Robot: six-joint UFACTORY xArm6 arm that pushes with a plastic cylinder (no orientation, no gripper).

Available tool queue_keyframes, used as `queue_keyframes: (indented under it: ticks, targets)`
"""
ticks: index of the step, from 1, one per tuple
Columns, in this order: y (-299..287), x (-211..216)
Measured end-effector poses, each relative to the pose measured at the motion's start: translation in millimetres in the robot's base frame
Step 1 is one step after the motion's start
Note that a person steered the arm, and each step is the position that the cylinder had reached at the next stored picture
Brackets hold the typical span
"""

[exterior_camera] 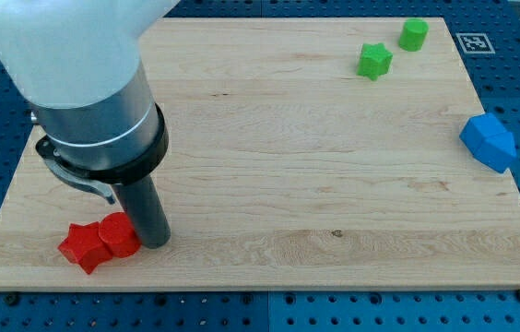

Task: Move your arm to the top right

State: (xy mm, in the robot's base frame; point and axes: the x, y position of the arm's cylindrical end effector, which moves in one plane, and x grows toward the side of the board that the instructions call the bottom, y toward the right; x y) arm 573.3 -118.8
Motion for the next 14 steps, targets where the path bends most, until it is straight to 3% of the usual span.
queue_keyframes:
  ticks: [2, 4, 7, 10, 11, 13, 14]
  targets:
    - [32, -54]
    - [39, -55]
    - [71, -237]
    - [235, -378]
    - [278, -381]
    - [444, -381]
    - [438, -367]
